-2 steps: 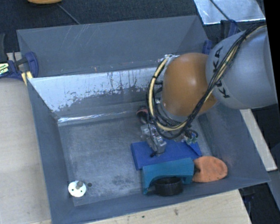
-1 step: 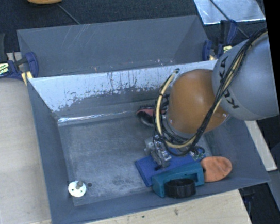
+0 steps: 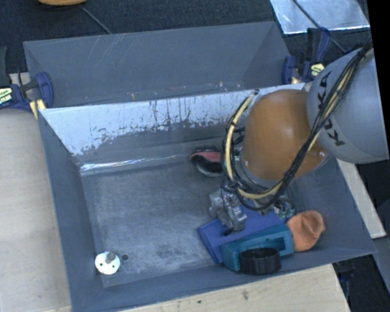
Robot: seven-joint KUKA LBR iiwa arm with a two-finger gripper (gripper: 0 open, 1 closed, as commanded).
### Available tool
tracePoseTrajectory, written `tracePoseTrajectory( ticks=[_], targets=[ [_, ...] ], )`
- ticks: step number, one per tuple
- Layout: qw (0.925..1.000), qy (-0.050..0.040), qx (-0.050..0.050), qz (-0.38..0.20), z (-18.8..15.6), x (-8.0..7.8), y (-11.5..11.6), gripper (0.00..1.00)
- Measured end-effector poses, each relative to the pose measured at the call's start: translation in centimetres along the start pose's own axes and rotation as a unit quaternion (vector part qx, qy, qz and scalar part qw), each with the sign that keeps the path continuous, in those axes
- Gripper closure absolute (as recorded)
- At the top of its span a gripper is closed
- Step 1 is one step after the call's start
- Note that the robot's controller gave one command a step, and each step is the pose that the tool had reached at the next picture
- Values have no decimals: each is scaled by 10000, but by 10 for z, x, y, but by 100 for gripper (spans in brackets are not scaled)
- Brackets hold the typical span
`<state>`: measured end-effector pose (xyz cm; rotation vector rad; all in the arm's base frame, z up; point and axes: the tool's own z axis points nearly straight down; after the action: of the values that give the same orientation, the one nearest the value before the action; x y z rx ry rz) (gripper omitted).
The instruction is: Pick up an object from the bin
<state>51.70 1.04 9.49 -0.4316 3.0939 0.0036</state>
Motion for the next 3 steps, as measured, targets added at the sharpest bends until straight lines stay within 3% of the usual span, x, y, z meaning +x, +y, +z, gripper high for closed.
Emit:
tracePoseTrajectory(
  ticks=[1,2,3],
  targets=[
    [10000,61,3,39,-37,14,-6,0],
    [10000,51,1,48,-38,13,-6,100],
    [10000,51,1,50,-38,13,-6,100]
  ],
)
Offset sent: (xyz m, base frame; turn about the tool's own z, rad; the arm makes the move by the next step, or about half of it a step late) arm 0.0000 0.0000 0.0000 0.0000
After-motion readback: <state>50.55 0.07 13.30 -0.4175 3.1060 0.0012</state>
